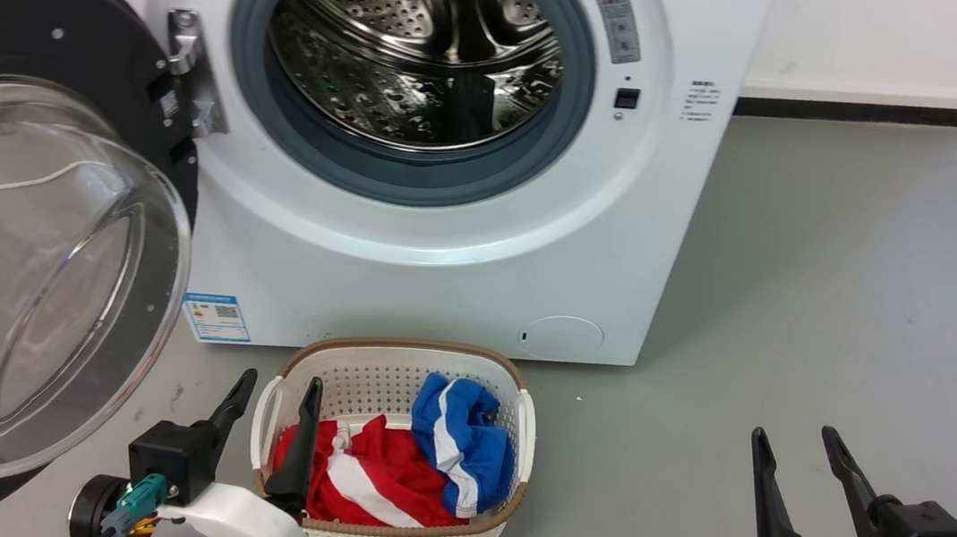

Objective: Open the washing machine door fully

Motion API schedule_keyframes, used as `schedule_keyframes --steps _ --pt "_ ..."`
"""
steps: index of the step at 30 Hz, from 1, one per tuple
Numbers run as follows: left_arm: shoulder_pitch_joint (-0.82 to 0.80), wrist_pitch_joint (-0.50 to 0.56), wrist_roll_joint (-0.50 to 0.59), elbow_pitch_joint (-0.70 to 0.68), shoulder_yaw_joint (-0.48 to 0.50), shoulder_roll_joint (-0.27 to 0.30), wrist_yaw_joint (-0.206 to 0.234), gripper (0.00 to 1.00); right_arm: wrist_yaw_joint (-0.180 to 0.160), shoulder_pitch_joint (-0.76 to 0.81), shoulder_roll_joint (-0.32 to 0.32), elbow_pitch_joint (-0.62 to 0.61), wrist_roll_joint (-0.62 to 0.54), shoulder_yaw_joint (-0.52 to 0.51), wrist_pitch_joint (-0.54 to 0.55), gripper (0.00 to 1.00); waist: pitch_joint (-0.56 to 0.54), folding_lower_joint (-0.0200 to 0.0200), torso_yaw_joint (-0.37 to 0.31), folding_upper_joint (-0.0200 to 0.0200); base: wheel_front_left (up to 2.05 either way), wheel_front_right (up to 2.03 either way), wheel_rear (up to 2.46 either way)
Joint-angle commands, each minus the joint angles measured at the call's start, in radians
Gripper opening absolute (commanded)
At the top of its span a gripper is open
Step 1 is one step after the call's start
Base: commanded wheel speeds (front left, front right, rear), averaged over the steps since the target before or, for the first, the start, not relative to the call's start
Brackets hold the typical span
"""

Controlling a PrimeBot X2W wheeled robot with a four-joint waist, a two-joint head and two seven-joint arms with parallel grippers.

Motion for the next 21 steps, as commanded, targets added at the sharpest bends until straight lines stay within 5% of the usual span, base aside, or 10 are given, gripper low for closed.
schedule_keyframes --steps 1,21 --pt "-0.008 -0.006 0.002 0.005 0.005 -0.002 0.002 1.0 0.0 -0.006 -0.003 -0.001 0.001 0.0 -0.004 1.0 0.0 0.0 -0.007 -0.0001 0.0 0.0 0.0" --pt "0.017 -0.031 0.013 0.027 0.035 0.008 0.033 1.0 0.0 0.003 0.003 0.001 -0.005 0.005 -0.01 1.0 -0.01 0.0 0.018 -0.0001 0.0 0.0 0.0"
